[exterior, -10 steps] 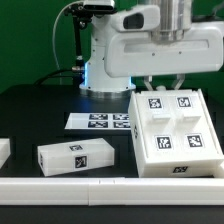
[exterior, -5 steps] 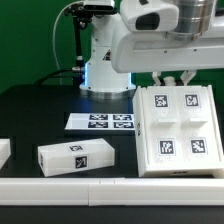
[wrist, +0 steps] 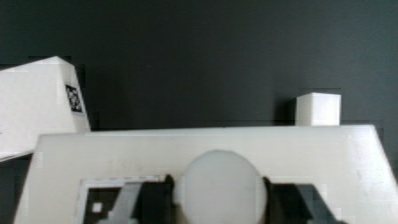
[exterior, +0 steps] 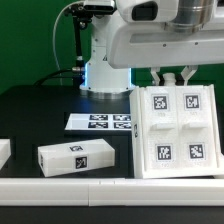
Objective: Assemble cabinet
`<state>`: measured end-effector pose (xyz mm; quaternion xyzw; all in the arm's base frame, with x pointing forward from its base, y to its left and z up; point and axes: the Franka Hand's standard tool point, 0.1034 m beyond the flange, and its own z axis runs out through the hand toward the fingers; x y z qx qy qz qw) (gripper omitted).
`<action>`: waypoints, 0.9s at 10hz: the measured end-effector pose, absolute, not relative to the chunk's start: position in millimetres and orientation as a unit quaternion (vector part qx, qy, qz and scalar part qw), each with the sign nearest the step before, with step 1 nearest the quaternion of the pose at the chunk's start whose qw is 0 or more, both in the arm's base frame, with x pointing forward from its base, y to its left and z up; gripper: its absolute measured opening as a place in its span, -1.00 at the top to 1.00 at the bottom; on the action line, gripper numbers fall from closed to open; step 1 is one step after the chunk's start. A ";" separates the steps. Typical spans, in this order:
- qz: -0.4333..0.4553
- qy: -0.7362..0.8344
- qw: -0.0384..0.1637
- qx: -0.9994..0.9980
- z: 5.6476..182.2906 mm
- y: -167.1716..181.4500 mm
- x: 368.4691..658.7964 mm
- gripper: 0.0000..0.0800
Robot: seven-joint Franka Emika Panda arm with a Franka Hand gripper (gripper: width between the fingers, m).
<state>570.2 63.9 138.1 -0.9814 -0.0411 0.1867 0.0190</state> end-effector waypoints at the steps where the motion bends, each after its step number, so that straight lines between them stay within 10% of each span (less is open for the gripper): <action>1: 0.187 -0.041 0.019 -0.981 138.1 63.9 570.1 0.45; 9: 0.188 -0.021 0.011 -0.982 140.2 68.9 617.4 0.45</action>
Offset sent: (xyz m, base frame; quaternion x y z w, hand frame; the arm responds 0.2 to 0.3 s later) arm 0.0383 0.0040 0.0049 0.0274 -0.0301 0.0745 0.9964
